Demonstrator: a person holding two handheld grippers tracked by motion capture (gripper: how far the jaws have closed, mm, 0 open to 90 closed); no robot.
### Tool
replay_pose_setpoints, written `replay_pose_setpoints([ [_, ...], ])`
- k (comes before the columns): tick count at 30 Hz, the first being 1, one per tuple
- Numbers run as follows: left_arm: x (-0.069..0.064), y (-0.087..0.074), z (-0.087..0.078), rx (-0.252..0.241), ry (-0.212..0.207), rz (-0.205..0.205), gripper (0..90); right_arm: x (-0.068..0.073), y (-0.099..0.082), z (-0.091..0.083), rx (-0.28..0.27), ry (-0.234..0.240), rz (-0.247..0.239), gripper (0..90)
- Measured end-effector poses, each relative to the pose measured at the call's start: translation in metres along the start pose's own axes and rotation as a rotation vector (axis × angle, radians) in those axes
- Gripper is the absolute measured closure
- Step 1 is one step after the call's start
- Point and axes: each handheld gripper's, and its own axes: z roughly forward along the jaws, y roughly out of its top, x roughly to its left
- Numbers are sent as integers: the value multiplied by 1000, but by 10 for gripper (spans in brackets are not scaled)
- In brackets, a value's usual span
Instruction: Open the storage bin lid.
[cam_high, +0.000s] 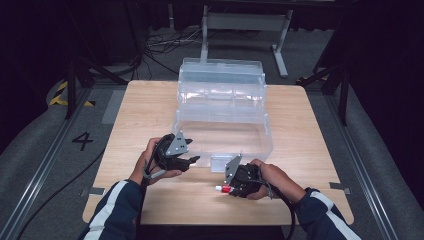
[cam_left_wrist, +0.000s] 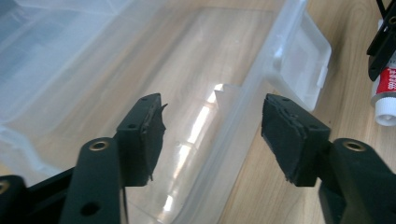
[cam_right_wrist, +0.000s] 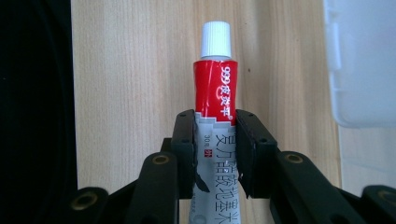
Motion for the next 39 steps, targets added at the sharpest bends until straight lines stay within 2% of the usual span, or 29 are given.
replay_pose_setpoints([
  [5,0,1,-12,-26,37,-3,340,-3,-4,-4,-6,-10,11,709],
  [8,-1,2,-20,-42,62,-24,305,-3,-6,-6,-9,-10,14,709],
  [14,-6,2,-38,-58,103,-19,279,-4,-9,-12,-13,-17,16,709],
  [20,-6,-9,-52,-65,123,-43,249,-7,-15,-19,-26,-24,29,709],
  [26,-6,-29,-62,-30,134,-64,236,-8,-22,-30,-41,-37,38,709],
  [27,-5,-33,-62,-11,146,-67,236,-8,-23,-32,-44,-40,42,709],
  [31,-7,-47,-57,50,144,-67,238,-9,-26,-37,-55,-46,45,709],
  [32,-7,-47,-57,50,144,-67,238,-9,-26,-37,-55,-46,45,709],
  [34,-7,-59,-52,103,141,-68,238,-8,-28,-42,-59,-56,51,709],
  [36,-7,-68,-48,135,140,-65,238,-8,-29,-46,-63,-64,53,709],
  [38,-6,-78,-43,162,129,-85,239,-7,-30,-49,-73,-68,55,709],
  [39,-6,-78,-43,162,129,-85,239,-7,-30,-49,-73,-68,55,709],
])
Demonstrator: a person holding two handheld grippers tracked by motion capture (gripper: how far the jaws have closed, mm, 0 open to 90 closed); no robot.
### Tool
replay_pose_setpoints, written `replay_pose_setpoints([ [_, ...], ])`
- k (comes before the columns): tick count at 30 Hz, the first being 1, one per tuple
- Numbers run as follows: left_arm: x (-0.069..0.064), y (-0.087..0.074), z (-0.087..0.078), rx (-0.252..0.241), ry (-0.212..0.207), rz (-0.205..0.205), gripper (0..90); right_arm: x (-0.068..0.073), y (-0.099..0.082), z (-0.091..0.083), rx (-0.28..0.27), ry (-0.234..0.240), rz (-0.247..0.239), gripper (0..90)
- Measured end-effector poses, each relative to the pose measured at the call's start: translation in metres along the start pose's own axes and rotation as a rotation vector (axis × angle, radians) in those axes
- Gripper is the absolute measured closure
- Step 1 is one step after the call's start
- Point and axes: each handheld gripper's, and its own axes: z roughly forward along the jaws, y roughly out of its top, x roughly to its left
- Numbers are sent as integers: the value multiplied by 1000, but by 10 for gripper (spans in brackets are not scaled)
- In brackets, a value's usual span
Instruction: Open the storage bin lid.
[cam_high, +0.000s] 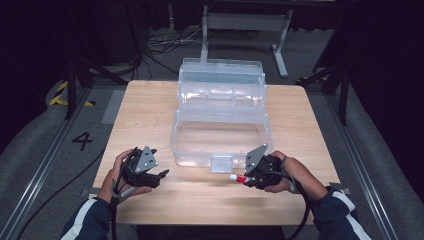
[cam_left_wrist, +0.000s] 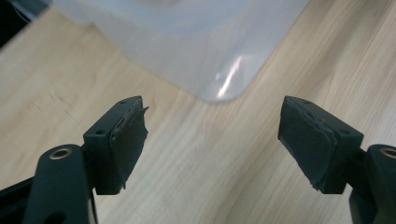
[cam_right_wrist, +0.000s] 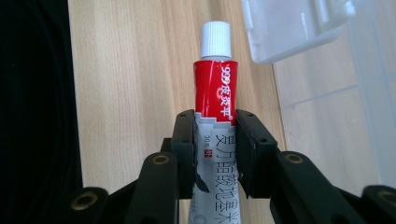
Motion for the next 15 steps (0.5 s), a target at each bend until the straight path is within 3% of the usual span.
replay_pose_setpoints([
  [6,3,-24,9,42,-44,-49,237,0,-4,-11,-18,-19,2,709],
  [15,7,-49,11,43,-116,-162,211,1,-5,-16,-26,-29,4,709],
])
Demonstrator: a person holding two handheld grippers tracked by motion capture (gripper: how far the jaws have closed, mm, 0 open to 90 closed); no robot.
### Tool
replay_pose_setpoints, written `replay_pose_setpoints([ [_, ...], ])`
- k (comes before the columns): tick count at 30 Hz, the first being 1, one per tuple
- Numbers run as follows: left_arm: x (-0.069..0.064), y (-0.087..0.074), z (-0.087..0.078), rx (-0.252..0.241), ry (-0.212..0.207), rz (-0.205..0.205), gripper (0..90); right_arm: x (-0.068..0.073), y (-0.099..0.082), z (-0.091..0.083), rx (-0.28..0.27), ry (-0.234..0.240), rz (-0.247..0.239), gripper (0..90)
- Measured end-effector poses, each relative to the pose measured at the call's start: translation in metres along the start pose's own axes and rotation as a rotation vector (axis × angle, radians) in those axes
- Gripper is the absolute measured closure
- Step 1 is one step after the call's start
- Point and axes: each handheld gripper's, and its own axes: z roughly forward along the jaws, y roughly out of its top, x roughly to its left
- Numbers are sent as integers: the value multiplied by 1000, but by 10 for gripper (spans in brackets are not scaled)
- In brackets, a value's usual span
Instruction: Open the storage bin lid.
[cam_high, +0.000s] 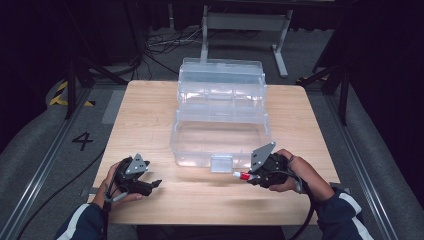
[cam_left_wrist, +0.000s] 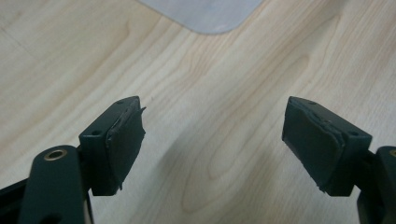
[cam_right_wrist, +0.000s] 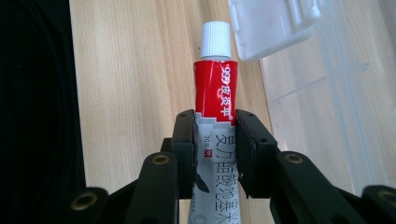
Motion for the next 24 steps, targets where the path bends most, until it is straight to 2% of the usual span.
replay_pose_setpoints([
  [1,0,-2,0,6,10,-1,207,0,0,0,0,-3,3,709],
  [4,1,-9,2,22,-10,-25,198,-1,0,-2,-2,-9,6,709],
  [5,2,-12,3,16,-20,-48,200,-1,1,-3,-4,-8,2,709],
  [9,5,-15,5,-5,-36,-78,164,-2,3,-14,-28,-16,-6,709],
  [11,6,-17,6,-22,-29,-75,149,-2,4,-19,-38,-29,-7,709],
  [15,6,-15,8,-25,-26,-82,148,-2,4,-31,-52,-46,1,709],
  [24,5,-15,8,-26,-23,-85,150,-6,9,-44,-56,-79,3,709],
])
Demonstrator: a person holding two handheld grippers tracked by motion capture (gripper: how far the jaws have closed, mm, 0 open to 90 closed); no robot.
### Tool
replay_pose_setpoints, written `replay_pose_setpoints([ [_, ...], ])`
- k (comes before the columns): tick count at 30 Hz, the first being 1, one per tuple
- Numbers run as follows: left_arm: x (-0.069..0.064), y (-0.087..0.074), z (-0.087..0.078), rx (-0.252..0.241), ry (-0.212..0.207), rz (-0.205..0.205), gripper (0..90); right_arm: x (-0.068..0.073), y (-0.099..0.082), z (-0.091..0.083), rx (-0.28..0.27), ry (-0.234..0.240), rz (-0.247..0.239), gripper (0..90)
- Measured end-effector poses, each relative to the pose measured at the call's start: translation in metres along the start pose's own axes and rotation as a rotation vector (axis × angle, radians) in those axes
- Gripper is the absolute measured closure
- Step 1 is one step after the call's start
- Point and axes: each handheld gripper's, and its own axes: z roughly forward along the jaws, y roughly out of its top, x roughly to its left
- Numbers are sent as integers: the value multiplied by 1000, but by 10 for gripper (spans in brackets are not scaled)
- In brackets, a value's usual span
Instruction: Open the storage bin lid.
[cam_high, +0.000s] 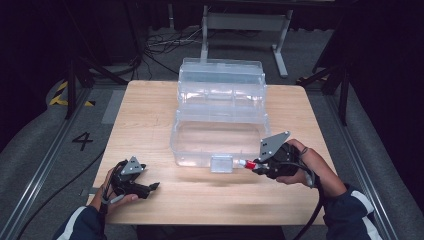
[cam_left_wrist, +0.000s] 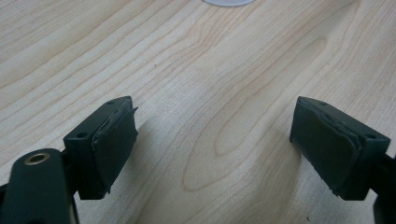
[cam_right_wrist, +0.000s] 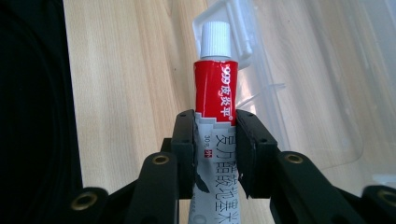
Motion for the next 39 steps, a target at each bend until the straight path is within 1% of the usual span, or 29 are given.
replay_pose_setpoints([
  [5,0,0,0,0,0,1,150,-5,3,-3,16,-13,-2,709],
  [9,0,0,0,0,0,0,150,-8,6,-4,20,-10,-7,709],
  [13,0,0,0,0,-1,-1,150,-13,10,-5,31,-22,3,708],
  [15,0,0,0,0,0,1,150,-15,12,-5,41,-10,-3,708],
  [22,0,0,0,0,0,0,150,-21,20,-7,63,-25,-14,708],
  [26,0,0,0,0,0,1,150,-24,23,-9,72,-33,-10,708],
  [32,0,0,0,0,0,0,150,-33,29,-6,79,-42,-3,708],
  [33,0,0,0,0,-1,-1,150,-35,30,-5,80,-44,-8,708],
  [35,0,0,0,0,0,0,150,-36,32,-3,84,-42,-4,708],
  [39,0,0,0,0,0,0,149,-43,37,0,91,-39,-4,708],
])
